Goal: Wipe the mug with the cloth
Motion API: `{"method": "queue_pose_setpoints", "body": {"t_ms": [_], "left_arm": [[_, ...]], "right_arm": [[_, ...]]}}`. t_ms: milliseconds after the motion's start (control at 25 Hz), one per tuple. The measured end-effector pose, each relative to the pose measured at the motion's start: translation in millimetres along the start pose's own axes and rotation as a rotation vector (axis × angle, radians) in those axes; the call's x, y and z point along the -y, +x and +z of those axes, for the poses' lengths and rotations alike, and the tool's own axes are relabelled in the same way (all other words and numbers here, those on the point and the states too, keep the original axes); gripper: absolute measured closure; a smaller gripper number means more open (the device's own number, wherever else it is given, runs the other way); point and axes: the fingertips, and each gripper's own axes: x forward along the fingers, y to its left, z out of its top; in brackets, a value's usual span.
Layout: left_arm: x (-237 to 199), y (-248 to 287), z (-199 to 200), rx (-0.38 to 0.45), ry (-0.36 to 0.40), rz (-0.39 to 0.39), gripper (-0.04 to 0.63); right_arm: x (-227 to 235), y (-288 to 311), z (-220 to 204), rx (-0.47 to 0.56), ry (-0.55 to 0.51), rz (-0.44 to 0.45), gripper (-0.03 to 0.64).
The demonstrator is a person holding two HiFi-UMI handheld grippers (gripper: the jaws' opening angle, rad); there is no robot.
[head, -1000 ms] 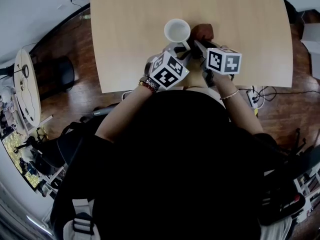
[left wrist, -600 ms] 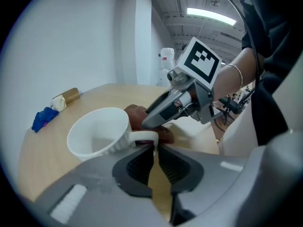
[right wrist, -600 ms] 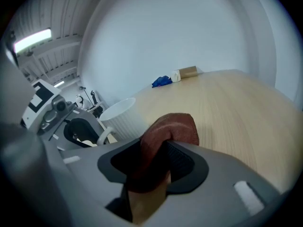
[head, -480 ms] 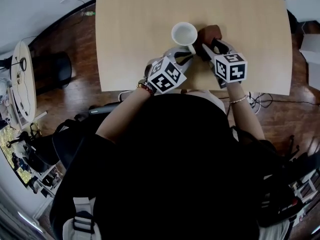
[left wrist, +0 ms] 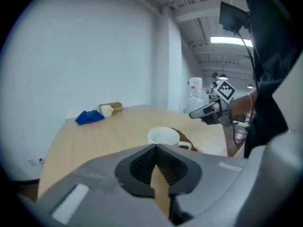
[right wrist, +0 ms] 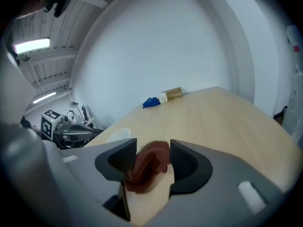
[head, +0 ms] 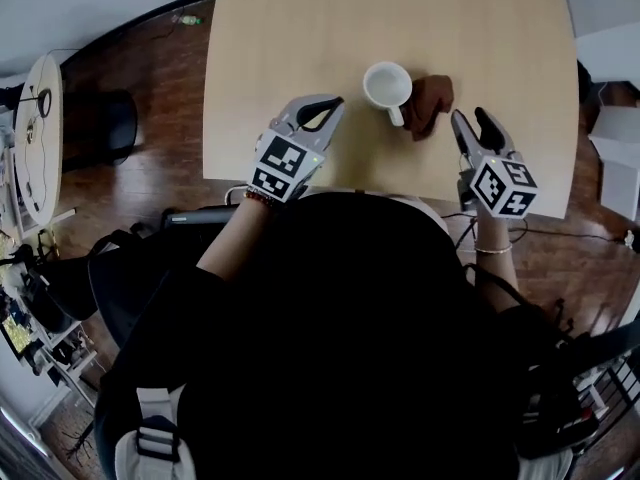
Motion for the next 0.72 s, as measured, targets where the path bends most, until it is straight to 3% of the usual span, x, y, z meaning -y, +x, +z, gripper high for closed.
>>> {"method": "queue_pose_setpoints", "body": {"t_ms": [120, 200, 400, 600, 720], "left_arm": [[-36.3, -25.2, 23.9, 0.078, -0.041, 0.114, 0.592], [-51.0, -36.6, 36.7, 0.126, -0.071, 0.144, 0.592], [-61.7, -52.5, 74.7, 0.248, -0.208, 0.116, 0.591], [-53.2, -77.7, 111.1, 0.341, -0.221, 0.08, 0.591], [-56.6, -78.2, 116.9, 0.35, -0.21, 0.074, 0.591]], "right_arm": [[-1.7, -19.2, 42.7, 0.101, -0.019, -0.005, 0.403], [-8.3, -26.2, 63.8, 0.156, -0.039, 0.007, 0.403], [-39.8, -35.7, 114.2, 0.291, -0.147, 0.059, 0.407], [-58.4, -30.1, 132.3, 0.32, -0.204, 0.054, 0.41], [-56.7, -23.0, 130.4, 0.298, -0.212, 0.027, 0.411]]}}
